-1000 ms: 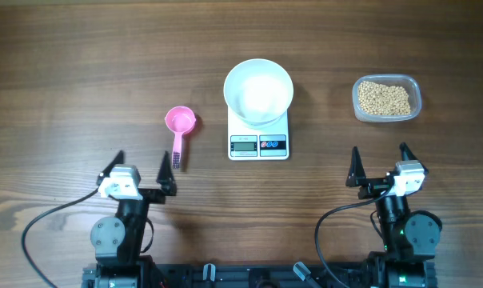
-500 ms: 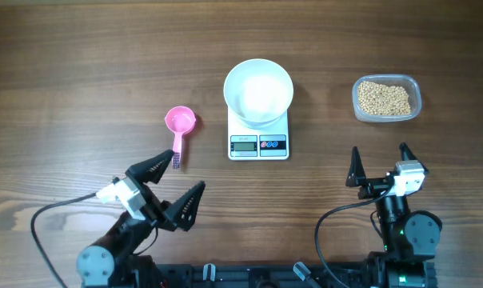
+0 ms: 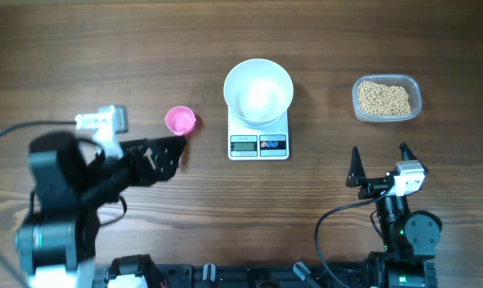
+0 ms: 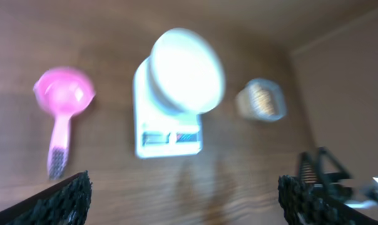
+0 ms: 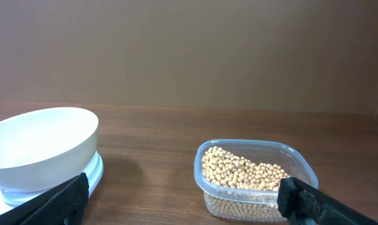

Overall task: Scoop item into bowl and weigh 150g on scale
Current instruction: 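Reach the left gripper to the pink scoop handle and grasp it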

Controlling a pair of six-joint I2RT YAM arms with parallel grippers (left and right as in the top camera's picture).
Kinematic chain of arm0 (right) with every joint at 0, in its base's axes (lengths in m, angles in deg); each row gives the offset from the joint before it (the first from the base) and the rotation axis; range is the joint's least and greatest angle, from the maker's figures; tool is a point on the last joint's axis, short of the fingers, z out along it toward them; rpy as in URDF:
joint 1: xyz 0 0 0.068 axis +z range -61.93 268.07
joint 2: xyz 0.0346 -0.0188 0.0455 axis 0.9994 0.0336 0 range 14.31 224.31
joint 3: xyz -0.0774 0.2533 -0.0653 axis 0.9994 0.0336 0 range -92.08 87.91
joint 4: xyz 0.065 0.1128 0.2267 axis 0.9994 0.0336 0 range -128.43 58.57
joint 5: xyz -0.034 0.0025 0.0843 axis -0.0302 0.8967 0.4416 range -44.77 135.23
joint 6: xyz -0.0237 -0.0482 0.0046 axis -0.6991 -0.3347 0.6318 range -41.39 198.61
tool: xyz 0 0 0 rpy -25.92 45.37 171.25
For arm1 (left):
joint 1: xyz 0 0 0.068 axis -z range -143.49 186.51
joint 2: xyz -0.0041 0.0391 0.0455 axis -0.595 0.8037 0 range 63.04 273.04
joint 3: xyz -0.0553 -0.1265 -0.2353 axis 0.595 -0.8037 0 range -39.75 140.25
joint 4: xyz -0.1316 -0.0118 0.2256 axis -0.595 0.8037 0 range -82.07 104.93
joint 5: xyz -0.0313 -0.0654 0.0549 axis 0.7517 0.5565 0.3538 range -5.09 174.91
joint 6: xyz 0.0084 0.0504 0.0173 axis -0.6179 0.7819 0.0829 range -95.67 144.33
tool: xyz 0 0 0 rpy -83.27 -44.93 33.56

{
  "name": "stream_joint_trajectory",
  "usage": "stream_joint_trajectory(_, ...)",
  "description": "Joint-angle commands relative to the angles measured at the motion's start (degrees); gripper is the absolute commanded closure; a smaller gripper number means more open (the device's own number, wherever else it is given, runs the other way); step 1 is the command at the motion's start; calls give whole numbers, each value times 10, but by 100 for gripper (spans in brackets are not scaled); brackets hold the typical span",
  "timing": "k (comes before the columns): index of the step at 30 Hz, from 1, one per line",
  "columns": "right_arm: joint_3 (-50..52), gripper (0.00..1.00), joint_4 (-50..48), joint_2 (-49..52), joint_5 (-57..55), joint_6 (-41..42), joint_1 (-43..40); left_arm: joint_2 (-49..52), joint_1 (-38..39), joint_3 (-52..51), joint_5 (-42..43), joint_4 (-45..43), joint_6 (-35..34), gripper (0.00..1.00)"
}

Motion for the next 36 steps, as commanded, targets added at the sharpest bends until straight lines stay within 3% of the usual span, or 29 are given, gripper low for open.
stream_joint_trajectory(1, 1, 0, -2, -5, -8, -7, 2, 93, -3, 6, -172, 25, -47, 0)
stream_joint_trajectory(8, 1, 0, -2, -5, -8, -7, 2, 287, -4, 6, -177, 8, -60, 0)
stream_joint_trajectory(11, 1, 0, -2, -5, -8, -7, 2, 356, -17, 6, -101, -18, 10, 0)
stream_joint_trajectory(16, 1, 0, -2, -5, -8, -7, 2, 459, -51, 6, -75, -45, 64, 0)
stream_joint_trajectory(21, 1, 0, -2, -5, -8, -7, 2, 514, -71, 6, 47, -62, 138, 2)
stream_joint_trajectory(29, 1, 0, -2, -5, -8, -7, 2, 568, -69, 6, 71, -63, 175, 19)
stream_joint_trajectory(36, 1, 0, -2, -5, -8, -7, 2, 572, -64, 0, 76, -84, 174, 21)
